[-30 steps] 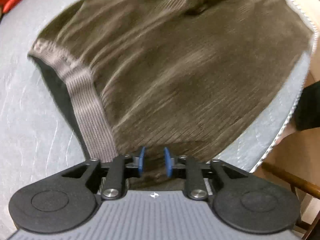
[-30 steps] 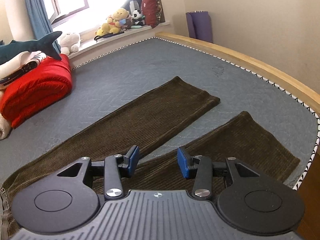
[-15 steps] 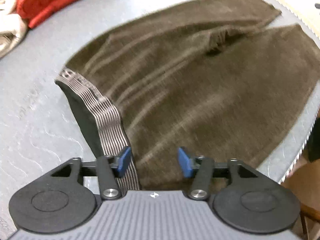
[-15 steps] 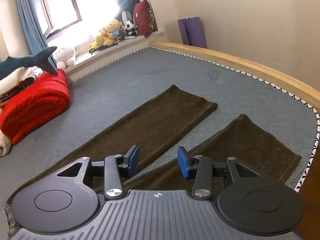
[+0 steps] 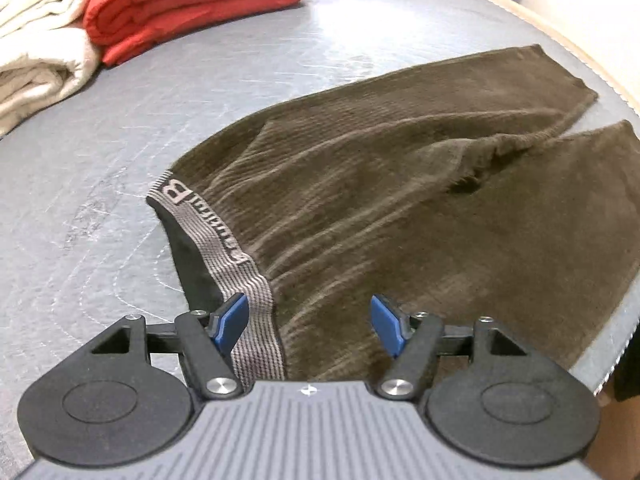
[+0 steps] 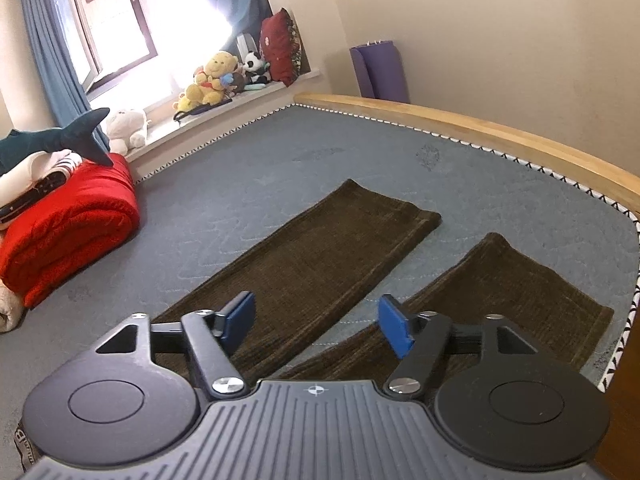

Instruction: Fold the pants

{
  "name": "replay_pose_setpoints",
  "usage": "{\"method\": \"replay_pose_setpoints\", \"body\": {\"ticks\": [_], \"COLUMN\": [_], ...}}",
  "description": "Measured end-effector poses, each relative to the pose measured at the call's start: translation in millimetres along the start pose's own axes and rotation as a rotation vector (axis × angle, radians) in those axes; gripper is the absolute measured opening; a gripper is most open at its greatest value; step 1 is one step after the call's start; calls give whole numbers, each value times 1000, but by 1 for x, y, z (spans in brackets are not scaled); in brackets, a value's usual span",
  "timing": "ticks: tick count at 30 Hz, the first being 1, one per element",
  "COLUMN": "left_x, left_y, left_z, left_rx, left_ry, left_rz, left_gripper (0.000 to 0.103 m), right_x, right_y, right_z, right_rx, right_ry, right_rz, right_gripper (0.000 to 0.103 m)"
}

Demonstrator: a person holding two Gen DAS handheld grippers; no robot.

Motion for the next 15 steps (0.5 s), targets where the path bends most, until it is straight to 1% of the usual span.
{"method": "replay_pose_setpoints", "body": {"ticks": [2, 5, 8, 10, 11, 12, 13, 14, 15], "left_x": [0, -3, -5, -7, -8, -9, -9, -10, -11], "left_y": [2, 4, 4, 2, 1, 0, -1, -2, -4], "left_z": [3, 7, 10, 12, 13, 15, 15, 16, 17], "left_rx": [-13, 9, 1, 1, 2, 1, 1, 0, 2], "left_ry": [-2, -24, -33, -41, -45, -49, -51, -51, -53], "left_rz": [-9, 16, -16, -35, -40, -49, -61, -71, -76], "left_gripper": [73, 73, 73, 68, 60, 48, 42, 31, 22], "right_x": [0, -2, -3, -3, -3, -3, -4, -5, -6], "right_y": [1, 5, 10, 14, 16, 18, 20, 23, 25], "right_z": [1, 3, 2, 1, 1, 1, 1, 0, 0], "right_rx": [-13, -35, -65, -90, -98, -106, -112, -116, -119], "right_ry": [-12, -31, -38, -37, -33, -27, -24, -23, -25], "right_rz": [3, 10, 16, 26, 35, 42, 49, 58, 68], "right_gripper": [76, 76, 77, 77, 77, 77, 77, 77, 77]}}
Point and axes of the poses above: each gripper's, at about its wrist camera, not at the fingertips, and x roughly the way its jaws point, y to its left, z to its top, the point moved 7 cm from there along x, roughly the way its jaws point, and after that the axes turned 5 degrees about y, right-handed, at the moved point
